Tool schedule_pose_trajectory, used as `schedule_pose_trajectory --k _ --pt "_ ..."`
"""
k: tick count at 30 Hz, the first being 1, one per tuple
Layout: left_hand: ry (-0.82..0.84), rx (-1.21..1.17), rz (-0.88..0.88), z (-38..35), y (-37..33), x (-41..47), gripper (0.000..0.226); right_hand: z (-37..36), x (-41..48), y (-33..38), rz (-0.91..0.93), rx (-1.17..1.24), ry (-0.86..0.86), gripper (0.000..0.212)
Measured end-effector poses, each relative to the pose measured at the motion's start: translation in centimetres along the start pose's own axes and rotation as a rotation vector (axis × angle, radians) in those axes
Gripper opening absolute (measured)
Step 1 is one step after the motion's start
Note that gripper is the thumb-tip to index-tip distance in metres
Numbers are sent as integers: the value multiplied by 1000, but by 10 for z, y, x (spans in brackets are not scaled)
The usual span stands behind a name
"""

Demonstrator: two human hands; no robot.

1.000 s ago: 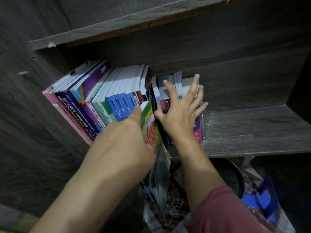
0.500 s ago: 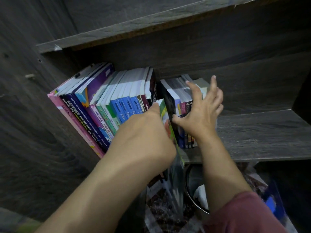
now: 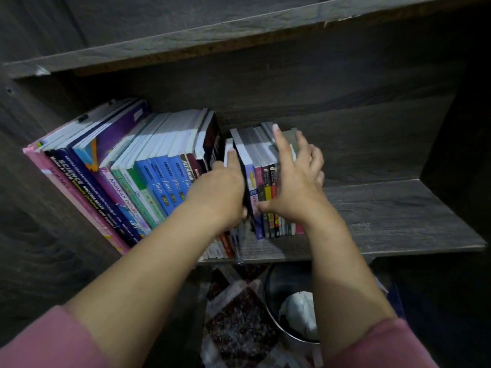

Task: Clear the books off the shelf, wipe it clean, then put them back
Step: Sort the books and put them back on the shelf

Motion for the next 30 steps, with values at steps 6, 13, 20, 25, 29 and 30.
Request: schedule_pose_trajectory --k 6,13,20,25,29,30 --pt "-367 558 -48 28 -1 -24 87 13 -8 2 63 180 29 127" --pt "-450 600 258 16 17 -17 73 -3 -13 -56 -323 526 13 129" --pt "-556 485 208 9 1 -28 106 -23 -10 -62 -326 431 108 100" --pt "-498 238 -69 15 -42 -19 89 -24 -7 -67 -285 382 155 95" --pt "-496 116 -36 21 -50 -18 73 -27 -5 -70 -269 394 172 87" --pt "-505 105 -29 24 -51 -17 69 -28 -4 -71 -274 400 177 87"
Point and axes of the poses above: each hand's wrist, its own x-axis towards the middle knuckle, its own z-axis out of the back of the hand, y = z × x, the point moved 10 cm from there along x, towards the middle knuckle, and after that the axes turned 2 degrees about -z, right-handed, at the moved point
